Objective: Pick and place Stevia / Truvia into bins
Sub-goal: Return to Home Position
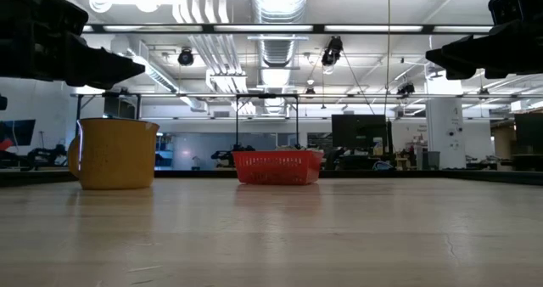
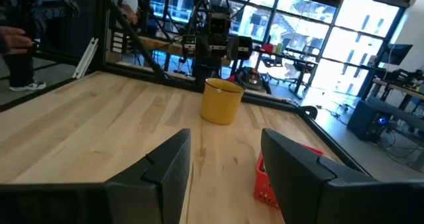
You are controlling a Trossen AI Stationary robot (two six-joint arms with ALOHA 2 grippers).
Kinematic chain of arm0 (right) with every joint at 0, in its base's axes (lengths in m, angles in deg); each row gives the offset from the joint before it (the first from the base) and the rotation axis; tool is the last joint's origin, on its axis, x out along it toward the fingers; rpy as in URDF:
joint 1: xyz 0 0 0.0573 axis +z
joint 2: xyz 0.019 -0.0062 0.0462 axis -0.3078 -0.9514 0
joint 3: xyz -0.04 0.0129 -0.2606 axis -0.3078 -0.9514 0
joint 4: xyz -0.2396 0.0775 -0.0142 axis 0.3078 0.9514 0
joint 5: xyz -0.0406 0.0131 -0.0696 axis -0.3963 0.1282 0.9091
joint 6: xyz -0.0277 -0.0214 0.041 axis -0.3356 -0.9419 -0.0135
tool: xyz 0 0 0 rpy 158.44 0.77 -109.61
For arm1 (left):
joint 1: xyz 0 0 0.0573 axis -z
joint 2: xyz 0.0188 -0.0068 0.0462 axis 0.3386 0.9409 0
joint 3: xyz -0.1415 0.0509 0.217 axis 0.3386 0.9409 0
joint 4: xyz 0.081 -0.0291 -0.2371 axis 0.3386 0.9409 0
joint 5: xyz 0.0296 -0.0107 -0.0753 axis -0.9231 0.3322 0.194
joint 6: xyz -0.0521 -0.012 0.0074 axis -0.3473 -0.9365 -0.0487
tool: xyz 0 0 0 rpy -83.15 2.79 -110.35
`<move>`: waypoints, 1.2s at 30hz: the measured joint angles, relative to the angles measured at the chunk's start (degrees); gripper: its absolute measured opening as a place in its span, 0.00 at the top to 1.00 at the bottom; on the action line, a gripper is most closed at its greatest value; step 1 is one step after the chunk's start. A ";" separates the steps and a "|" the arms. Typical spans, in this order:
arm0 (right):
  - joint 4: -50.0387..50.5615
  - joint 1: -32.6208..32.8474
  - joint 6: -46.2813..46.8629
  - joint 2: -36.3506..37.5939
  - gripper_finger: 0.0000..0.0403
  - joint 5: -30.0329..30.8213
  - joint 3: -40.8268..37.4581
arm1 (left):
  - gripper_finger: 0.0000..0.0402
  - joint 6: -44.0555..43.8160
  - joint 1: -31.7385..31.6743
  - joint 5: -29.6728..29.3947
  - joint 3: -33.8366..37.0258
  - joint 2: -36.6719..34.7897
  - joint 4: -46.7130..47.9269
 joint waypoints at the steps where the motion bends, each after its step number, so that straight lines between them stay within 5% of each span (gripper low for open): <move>1: -0.01 0.00 -0.03 0.00 0.56 -0.01 0.00 | 0.54 0.00 0.00 0.00 0.00 0.28 -0.10; 36: 0.01 0.00 0.02 0.00 0.56 -0.01 0.00 | 0.54 0.00 0.00 0.00 0.00 4.73 -0.34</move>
